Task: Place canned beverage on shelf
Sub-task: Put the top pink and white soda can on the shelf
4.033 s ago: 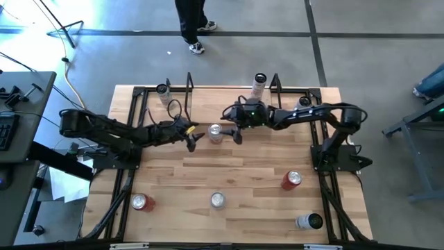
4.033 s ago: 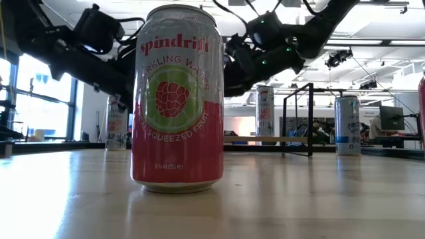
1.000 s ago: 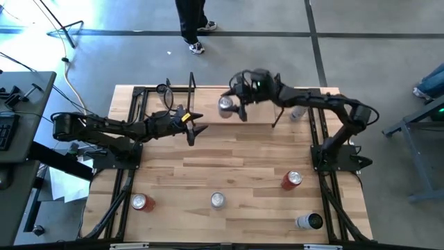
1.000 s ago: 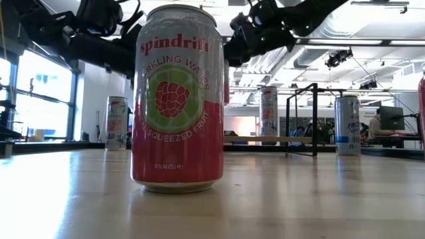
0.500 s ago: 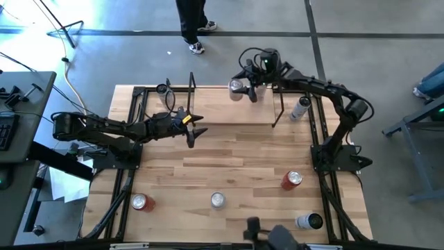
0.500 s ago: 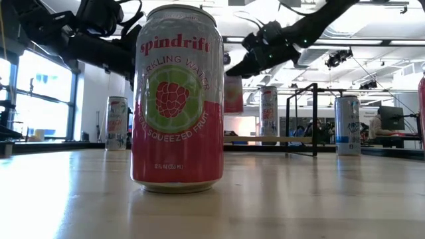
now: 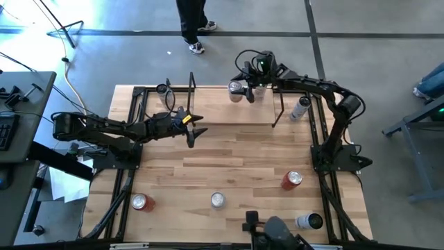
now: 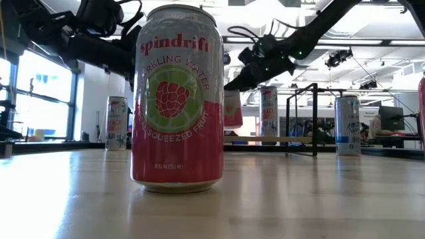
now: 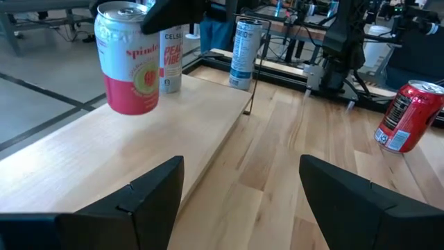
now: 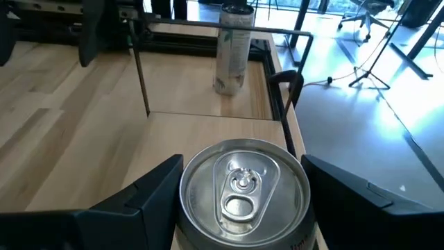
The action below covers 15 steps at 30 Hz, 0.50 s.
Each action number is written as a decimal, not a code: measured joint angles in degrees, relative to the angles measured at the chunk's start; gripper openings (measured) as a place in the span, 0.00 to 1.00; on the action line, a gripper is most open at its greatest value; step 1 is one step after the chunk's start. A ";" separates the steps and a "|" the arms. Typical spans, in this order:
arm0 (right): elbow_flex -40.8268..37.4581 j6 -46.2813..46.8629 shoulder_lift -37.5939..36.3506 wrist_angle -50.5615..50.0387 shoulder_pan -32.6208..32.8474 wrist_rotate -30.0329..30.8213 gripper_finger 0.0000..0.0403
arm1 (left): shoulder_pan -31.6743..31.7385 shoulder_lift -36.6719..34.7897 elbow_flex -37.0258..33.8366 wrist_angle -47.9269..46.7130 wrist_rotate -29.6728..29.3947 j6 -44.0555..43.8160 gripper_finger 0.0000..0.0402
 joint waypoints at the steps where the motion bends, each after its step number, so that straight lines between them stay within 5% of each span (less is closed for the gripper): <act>1: 0.00 -0.01 0.05 -0.13 0.01 0.30 0.63 | 0.00 0.00 0.00 0.00 0.00 -0.01 0.69; 15: -0.02 -2.99 0.34 -2.39 0.24 6.96 0.65 | 0.00 0.00 0.00 -0.07 -0.02 0.02 0.69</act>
